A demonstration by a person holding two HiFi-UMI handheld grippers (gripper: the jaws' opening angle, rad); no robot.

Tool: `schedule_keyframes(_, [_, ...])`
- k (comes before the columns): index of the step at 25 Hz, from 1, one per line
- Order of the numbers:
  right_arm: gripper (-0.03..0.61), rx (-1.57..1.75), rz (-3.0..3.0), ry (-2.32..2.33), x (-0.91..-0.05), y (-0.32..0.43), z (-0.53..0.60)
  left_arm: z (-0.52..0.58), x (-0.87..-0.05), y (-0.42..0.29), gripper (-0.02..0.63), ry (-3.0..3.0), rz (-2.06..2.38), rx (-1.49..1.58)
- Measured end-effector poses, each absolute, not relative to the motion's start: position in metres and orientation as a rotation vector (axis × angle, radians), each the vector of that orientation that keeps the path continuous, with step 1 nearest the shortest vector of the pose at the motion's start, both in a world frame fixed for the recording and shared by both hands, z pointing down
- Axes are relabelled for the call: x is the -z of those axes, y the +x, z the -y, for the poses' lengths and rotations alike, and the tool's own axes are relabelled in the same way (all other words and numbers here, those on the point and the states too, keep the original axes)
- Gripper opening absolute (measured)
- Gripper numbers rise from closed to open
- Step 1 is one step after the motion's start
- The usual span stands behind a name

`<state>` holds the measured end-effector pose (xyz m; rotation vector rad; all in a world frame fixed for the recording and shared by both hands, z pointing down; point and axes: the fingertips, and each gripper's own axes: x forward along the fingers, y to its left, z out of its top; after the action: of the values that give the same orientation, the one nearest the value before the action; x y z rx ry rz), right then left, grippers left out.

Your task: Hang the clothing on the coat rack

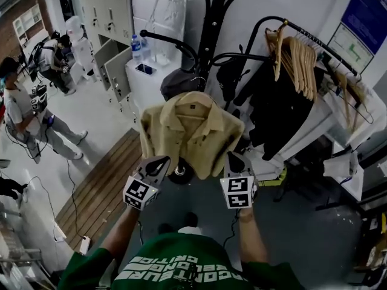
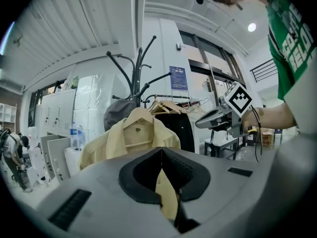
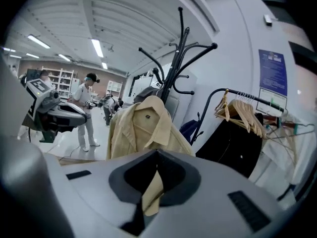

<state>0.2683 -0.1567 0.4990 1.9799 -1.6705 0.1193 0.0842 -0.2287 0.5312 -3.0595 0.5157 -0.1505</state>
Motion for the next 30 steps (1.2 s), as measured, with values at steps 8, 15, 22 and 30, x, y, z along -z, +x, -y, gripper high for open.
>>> schedule_keyframes(8, [0.008, -0.223, 1.702, 2.054, -0.509, 0.27, 0.116, 0.211, -0.526, 0.109, 0.006, -3.116, -0.449, 0.112])
schedule_keyframes(15, [0.008, -0.239, 1.734, 2.033, -0.524, 0.257, 0.1, 0.196, -0.53, 0.118, 0.005, -3.13, -0.387, 0.122])
schedule_keyframes(22, [0.008, -0.325, 1.728, 2.052, -0.548, 0.254, 0.086, 0.188, -0.533, 0.117, 0.005, -3.157, -0.34, 0.126])
schedule_keyframes(30, [0.008, -0.378, 1.697, 2.075, -0.561, 0.264, 0.072, 0.187, -0.536, 0.114, 0.005, -3.156, -0.357, 0.141])
